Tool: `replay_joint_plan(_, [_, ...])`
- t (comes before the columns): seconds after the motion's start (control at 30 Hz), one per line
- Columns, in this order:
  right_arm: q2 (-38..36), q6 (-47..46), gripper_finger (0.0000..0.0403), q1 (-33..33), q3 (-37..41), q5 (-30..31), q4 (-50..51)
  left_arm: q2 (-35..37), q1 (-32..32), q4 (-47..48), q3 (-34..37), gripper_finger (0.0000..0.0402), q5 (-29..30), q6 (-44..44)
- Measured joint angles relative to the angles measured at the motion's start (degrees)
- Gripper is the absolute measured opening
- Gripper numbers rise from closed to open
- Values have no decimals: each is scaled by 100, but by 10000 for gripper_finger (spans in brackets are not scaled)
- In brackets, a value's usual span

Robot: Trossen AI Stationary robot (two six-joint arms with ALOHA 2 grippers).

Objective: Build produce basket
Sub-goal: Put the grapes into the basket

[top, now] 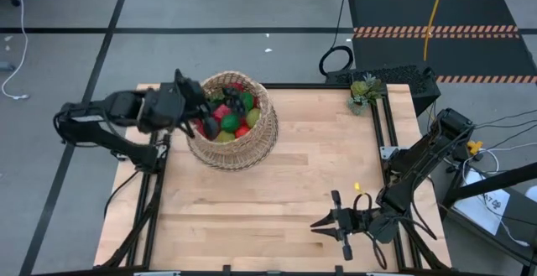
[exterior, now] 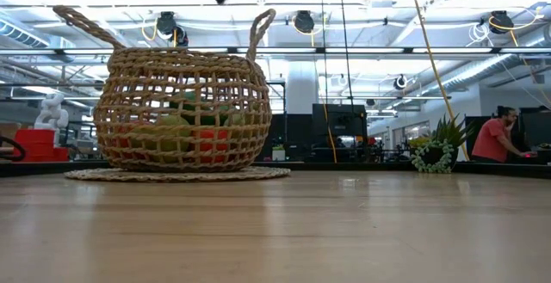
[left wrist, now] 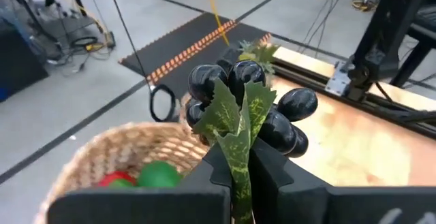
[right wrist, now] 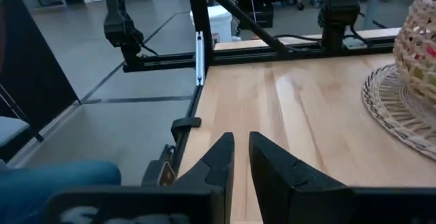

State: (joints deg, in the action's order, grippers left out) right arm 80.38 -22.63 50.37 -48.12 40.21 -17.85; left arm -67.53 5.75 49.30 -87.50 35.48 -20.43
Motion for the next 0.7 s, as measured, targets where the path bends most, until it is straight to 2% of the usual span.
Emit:
replay_joint_plan(0.23, [-2, 336, 40, -135, 0, -2, -93, -628, -743, 1492, -1613, 19, -509, 381])
replay_joint_plan(0.4, [-2, 404, 40, -252, 0, 0, -72, -1213, -1327, 2662, -2476, 19, -928, 587])
replay_joint_plan(0.53, [-2, 404, 40, -297, 0, 0, -74, -1638, -1601, 3432, -2647, 19, -1066, 683])
replay_joint_plan(0.7, [-2, 397, 40, -306, 0, 0, -43, -2142, -1801, 3993, -2578, 19, -950, 582])
